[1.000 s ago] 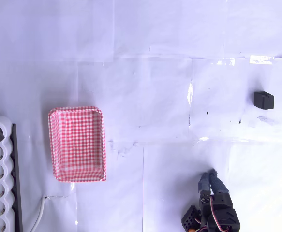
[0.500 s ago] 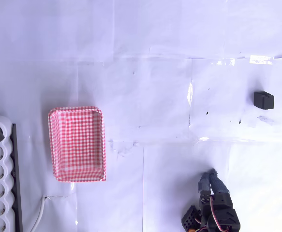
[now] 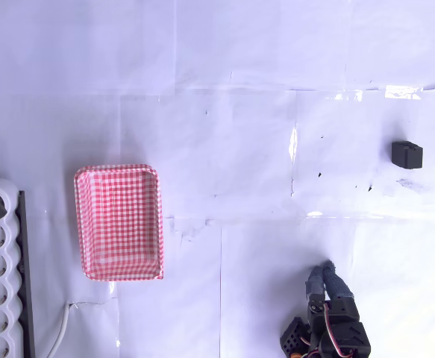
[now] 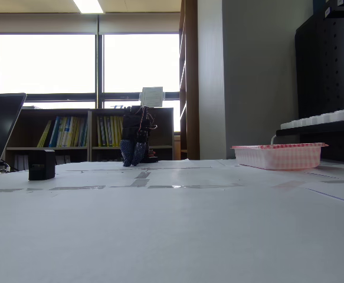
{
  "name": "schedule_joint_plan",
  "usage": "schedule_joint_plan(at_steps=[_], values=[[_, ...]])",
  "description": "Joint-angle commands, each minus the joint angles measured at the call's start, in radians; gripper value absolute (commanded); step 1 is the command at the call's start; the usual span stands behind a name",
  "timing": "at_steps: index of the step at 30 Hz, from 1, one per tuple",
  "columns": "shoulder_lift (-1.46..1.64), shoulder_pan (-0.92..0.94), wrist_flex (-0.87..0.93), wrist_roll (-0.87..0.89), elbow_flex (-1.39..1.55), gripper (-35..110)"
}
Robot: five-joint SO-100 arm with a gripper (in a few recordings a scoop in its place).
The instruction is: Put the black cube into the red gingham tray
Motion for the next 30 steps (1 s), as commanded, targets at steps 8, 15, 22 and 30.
schedule_joint_plan(at_steps=[8,15,22,30], values=[[-0.009,-0.006,0.049,0.060,0.011,1],[-0.009,-0.006,0.043,0.086,0.011,1],[0.287,0.156,-0.557,0.120,0.015,14],[0.703,0.351,-1.193,0.158,0.020,28]])
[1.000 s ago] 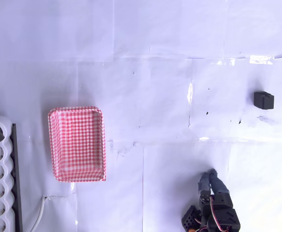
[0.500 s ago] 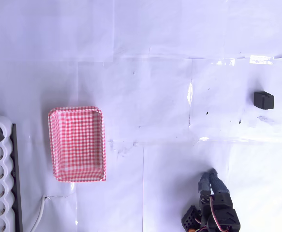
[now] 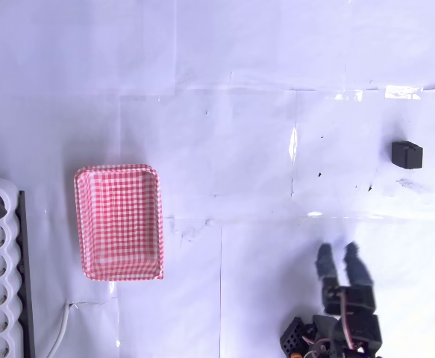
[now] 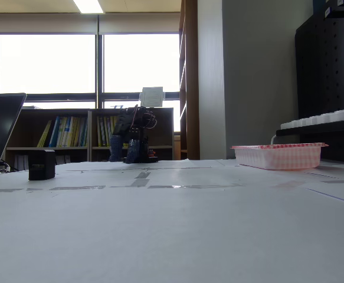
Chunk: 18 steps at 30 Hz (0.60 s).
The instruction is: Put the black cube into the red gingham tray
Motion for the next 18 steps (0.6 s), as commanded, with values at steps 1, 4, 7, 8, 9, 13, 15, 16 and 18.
schedule_joint_plan(at_steps=[1,4,7,8,9,13,15,16,18], values=[[0.210,0.089,-0.302,0.009,0.018,29],[0.353,0.135,-0.494,-0.015,0.021,36],[0.495,0.167,-0.641,-0.018,0.035,47],[0.548,0.175,-0.681,-0.026,0.051,51],[0.600,0.178,-0.719,-0.035,0.067,53],[0.831,0.178,-0.897,-0.061,0.138,55],[0.945,0.170,-0.968,-0.069,0.186,55],[1.000,0.167,-0.997,-0.077,0.213,55],[1.097,0.161,-1.046,-0.089,0.270,55]])
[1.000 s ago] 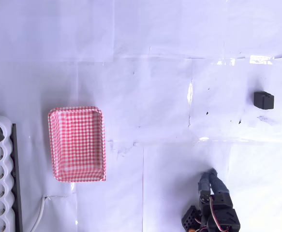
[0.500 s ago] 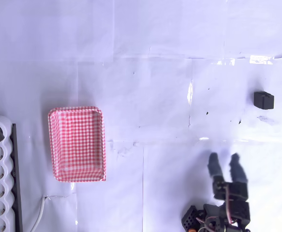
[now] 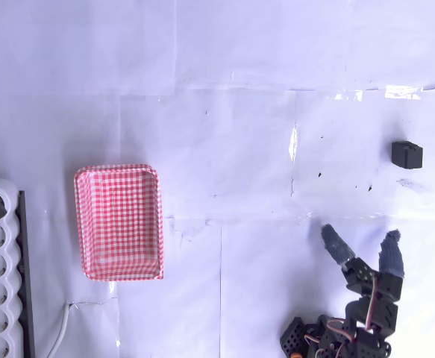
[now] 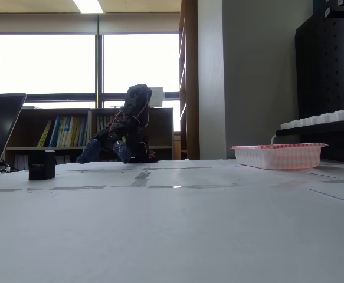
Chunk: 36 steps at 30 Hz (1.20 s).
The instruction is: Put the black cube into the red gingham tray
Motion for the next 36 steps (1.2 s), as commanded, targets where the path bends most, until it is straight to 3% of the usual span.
schedule_joint_plan(at_steps=[1,8,36], values=[[0.192,0.003,-0.132,-0.009,0.160,55],[0.416,0.012,-0.275,-0.034,0.305,55],[0.861,0.028,-0.333,-0.031,0.847,54]])
